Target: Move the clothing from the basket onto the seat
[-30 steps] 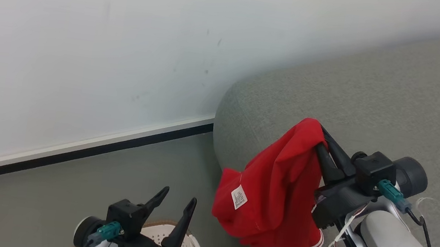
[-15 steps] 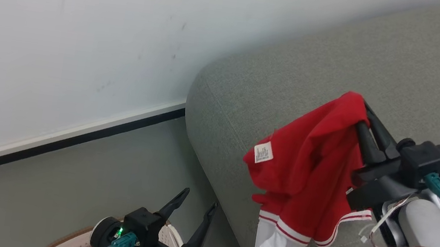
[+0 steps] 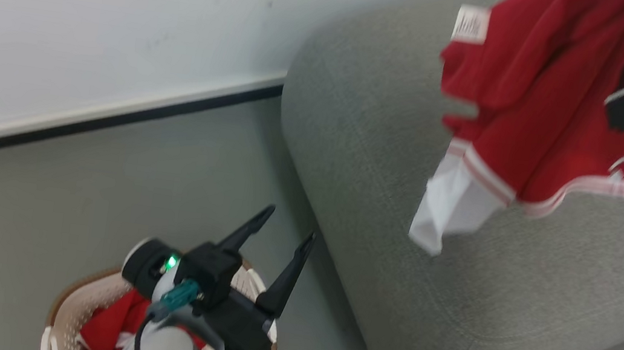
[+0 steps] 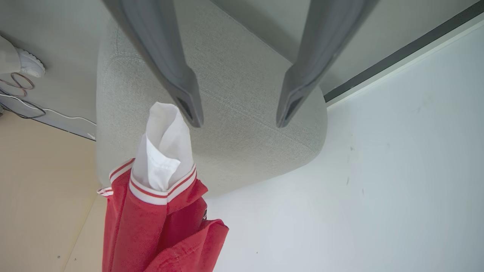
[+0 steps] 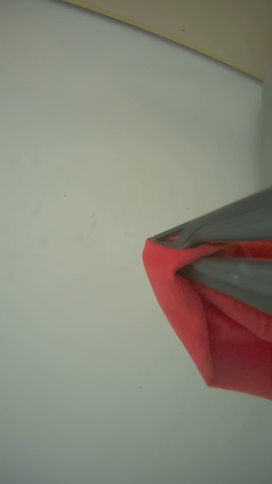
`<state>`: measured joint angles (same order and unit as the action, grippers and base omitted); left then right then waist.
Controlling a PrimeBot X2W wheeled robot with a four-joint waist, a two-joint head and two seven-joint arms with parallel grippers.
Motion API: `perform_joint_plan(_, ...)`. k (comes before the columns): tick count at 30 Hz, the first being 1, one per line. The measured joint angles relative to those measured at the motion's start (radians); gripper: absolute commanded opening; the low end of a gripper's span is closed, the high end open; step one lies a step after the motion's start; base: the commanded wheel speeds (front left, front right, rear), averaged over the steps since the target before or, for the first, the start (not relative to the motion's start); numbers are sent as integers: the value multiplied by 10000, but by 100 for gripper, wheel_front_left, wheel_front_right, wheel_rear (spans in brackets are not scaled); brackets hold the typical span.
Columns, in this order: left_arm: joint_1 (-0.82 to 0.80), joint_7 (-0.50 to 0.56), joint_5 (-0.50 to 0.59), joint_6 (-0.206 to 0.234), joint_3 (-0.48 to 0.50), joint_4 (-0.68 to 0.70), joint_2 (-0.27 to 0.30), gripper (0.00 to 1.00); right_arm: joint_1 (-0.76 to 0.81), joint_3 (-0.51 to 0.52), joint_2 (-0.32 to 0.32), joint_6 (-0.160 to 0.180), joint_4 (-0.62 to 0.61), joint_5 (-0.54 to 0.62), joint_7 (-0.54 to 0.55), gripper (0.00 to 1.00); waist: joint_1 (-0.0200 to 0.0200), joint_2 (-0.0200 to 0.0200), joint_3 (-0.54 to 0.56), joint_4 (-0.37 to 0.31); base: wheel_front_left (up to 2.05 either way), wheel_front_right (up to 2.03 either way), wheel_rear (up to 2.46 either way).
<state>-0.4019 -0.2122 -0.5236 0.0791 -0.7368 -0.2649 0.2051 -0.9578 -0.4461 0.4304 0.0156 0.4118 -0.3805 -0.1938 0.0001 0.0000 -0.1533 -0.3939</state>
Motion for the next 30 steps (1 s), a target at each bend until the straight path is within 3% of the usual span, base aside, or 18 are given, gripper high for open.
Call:
perform_joint_plan(8, -1231, 527, 508, -90, -203, 389, 19, 100, -2123, 767, 213, -238, 1409, -416, 295, 0, 1, 1, -1039, 560, 0, 0, 0)
perform_joint_plan(17, -1596, 905, 915, -174, -399, 1127, 230, 100, -3219, 1244, 790, -113, 2518, -416, 520, 0, 1, 1, -2306, 1101, 0, 0, 0)
perform_joint_plan(25, -1934, 1243, 1139, -159, -261, 1822, 771, 100, -3215, 1570, 738, 205, 3235, -639, 387, 0, 2, 2, -3481, 1305, 0, 0, 0)
perform_joint_plan(30, -2147, 1490, 1312, -82, -132, 2257, 1131, 100, -3009, 1730, 144, 238, 3568, -1016, 150, 0, 1, 2, -4205, 1263, 0, 0, 0)
